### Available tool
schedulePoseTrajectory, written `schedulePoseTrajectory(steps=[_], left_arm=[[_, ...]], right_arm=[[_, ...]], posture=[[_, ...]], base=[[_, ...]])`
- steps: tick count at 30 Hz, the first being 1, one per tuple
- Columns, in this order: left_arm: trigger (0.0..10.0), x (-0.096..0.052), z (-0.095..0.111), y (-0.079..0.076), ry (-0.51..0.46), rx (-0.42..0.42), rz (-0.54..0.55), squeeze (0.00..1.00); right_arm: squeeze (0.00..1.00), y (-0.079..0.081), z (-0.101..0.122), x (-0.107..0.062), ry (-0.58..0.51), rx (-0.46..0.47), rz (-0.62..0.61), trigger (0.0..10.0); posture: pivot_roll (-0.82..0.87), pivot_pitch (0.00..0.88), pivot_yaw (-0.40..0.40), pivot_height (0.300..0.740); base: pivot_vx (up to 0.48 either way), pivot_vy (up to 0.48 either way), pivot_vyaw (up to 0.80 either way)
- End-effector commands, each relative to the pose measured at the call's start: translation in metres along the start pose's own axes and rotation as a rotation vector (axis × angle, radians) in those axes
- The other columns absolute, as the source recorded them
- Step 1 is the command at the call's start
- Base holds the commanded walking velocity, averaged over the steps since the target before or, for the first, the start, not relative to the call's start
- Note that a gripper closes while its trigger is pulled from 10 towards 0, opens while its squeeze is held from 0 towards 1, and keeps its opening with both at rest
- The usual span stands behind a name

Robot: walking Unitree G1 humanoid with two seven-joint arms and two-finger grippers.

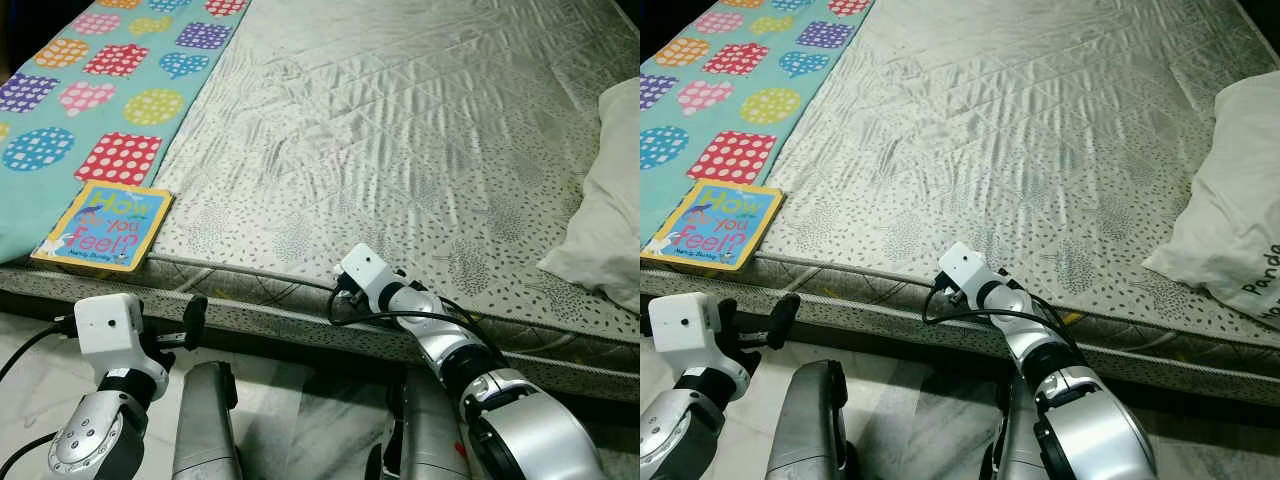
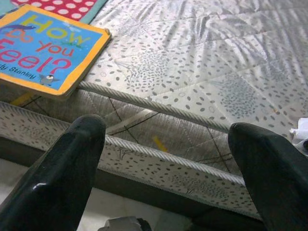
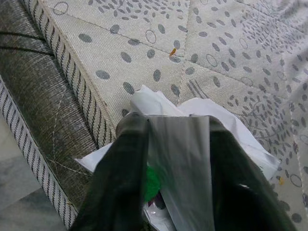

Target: Clean up the room

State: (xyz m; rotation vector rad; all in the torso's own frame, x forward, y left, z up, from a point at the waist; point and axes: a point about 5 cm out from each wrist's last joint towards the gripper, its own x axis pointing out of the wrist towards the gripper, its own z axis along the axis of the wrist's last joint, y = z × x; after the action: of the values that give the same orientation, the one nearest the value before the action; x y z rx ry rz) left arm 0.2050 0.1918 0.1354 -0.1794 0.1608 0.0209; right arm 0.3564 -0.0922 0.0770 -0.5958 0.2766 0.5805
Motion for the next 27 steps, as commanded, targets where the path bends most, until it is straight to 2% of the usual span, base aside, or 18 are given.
schedulePoseTrajectory(steps=[1,15,19,20,24,27], left_arm=[[10.0,0.000,-0.003,0.001,0.013,0.001,0.017,0.00],[10.0,0.007,-0.001,-0.001,-0.012,-0.007,0.018,0.00],[10.0,0.010,-0.003,-0.002,-0.016,-0.016,0.019,0.00],[10.0,0.012,-0.002,-0.003,-0.022,-0.022,0.016,0.00],[10.0,0.015,-0.002,-0.004,-0.026,-0.025,0.013,0.00],[10.0,0.019,0.000,-0.005,-0.044,-0.031,0.012,0.00]], right_arm=[[0.00,0.008,-0.012,-0.001,0.057,-0.002,0.031,0.0],[0.00,0.001,-0.005,0.000,0.023,0.023,-0.003,0.0],[0.00,-0.003,-0.005,-0.001,0.008,0.074,-0.025,0.0],[0.00,-0.008,-0.003,-0.002,-0.006,0.130,-0.049,0.0],[0.00,-0.012,-0.002,-0.002,-0.014,0.164,-0.065,0.0],[0.00,-0.021,0.004,-0.004,-0.073,0.275,-0.103,0.0]], posture=[[0.12,0.180,-0.044,0.529],[0.11,0.154,-0.065,0.529],[0.10,0.138,-0.074,0.529],[0.09,0.127,-0.078,0.529],[0.09,0.116,-0.081,0.529],[0.08,0.090,-0.085,0.529]], base=[[0.000,0.000,0.00],[0.000,0.000,0.00],[0.000,0.000,0.00],[0.000,0.000,0.00],[0.000,0.000,0.00],[0.000,0.000,0.00]])
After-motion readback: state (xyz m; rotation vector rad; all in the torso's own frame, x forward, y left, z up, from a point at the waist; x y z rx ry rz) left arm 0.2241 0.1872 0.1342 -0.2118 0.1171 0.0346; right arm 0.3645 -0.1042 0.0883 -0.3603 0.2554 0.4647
